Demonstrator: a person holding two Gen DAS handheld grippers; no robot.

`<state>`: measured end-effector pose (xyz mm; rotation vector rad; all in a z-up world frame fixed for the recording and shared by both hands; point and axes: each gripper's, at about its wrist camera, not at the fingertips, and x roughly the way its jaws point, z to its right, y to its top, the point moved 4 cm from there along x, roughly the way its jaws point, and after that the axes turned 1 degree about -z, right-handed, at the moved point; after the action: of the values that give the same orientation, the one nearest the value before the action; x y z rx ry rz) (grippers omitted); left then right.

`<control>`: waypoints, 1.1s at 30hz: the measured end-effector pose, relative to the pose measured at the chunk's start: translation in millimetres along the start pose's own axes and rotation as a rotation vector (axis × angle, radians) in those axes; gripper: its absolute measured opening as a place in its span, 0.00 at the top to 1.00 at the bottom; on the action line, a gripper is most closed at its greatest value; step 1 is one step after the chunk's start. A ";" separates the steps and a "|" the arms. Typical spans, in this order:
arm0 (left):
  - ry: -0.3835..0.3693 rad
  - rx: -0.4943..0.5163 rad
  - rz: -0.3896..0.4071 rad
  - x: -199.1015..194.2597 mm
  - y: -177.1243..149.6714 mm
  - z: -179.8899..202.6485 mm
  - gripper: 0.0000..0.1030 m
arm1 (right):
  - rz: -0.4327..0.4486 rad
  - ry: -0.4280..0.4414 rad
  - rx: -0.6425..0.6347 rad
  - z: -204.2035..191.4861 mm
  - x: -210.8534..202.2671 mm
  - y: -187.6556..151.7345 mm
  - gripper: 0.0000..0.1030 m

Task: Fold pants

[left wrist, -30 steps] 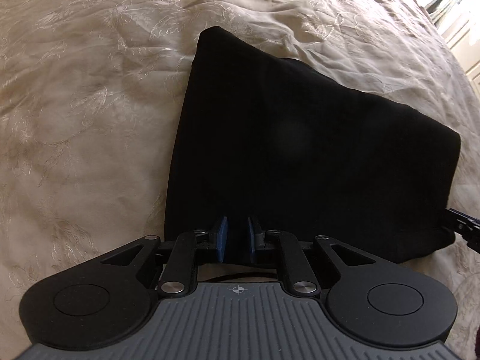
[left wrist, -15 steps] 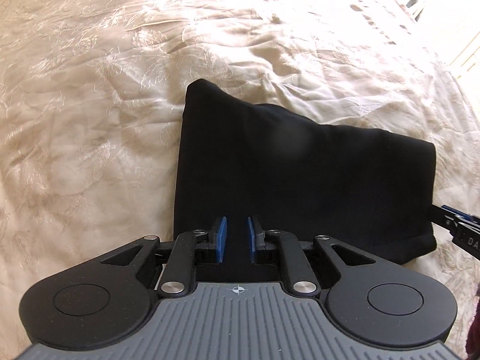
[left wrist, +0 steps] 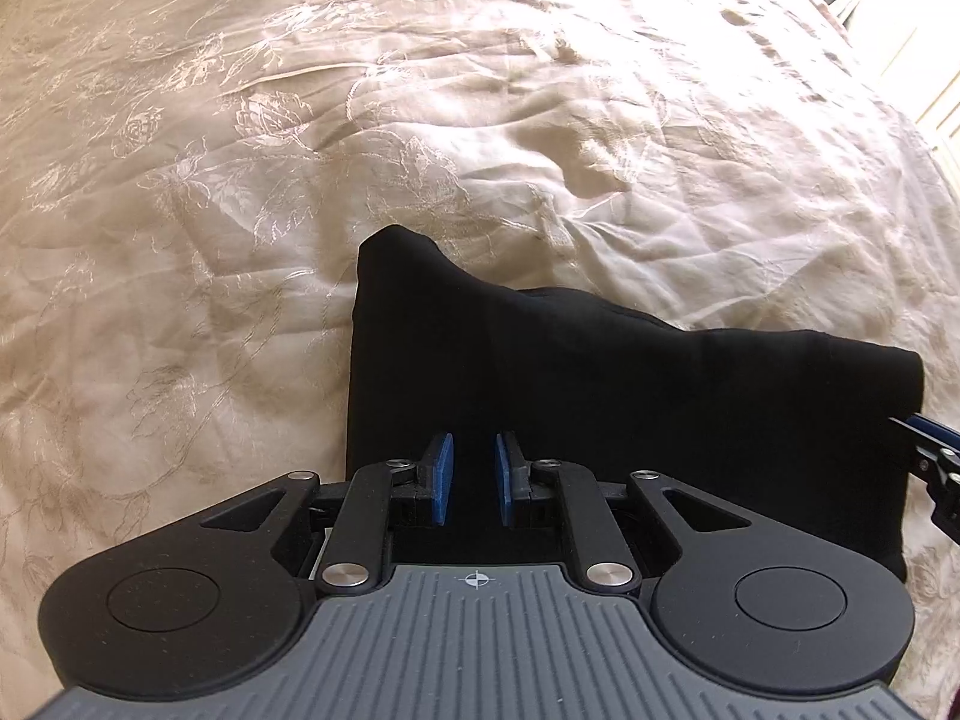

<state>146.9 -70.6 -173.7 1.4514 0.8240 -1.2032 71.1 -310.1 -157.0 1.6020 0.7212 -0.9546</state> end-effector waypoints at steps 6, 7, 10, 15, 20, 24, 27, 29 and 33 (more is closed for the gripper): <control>0.037 0.000 -0.014 28.2 21.0 -6.1 0.86 | -0.049 -0.019 0.003 4.5 29.7 6.6 0.73; 0.038 0.001 -0.018 31.7 23.7 -8.1 0.85 | -0.058 -0.021 0.002 5.9 34.6 7.3 0.73; 0.028 0.001 0.010 29.1 32.3 -15.4 0.86 | -0.077 -0.032 -0.015 8.1 46.3 8.4 0.73; 0.003 -0.021 0.082 11.4 51.3 -40.3 0.85 | -0.076 -0.025 -0.042 6.4 48.6 10.9 0.73; 0.048 -0.088 0.109 0.6 68.6 -69.9 0.85 | -0.035 0.001 -0.058 0.7 36.0 14.5 0.72; 0.048 -0.098 0.094 -4.3 54.3 -77.0 0.85 | 0.055 0.142 -0.116 -26.7 18.4 34.3 0.72; 0.017 -0.089 0.074 -8.9 29.4 -71.1 0.85 | 0.041 0.271 -0.141 -55.6 25.0 50.9 0.70; -0.001 -0.089 0.063 -11.1 13.3 -64.3 0.85 | 0.022 0.328 -0.165 -76.0 34.8 60.2 0.70; -0.046 -0.109 0.030 -10.6 -18.9 -52.5 0.85 | -0.029 0.397 -0.230 -112.1 53.4 72.8 0.70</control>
<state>139.7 -14.4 -170.6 1.3382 0.8212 -1.1481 182.7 -219.3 -157.7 1.5930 1.0882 -0.5505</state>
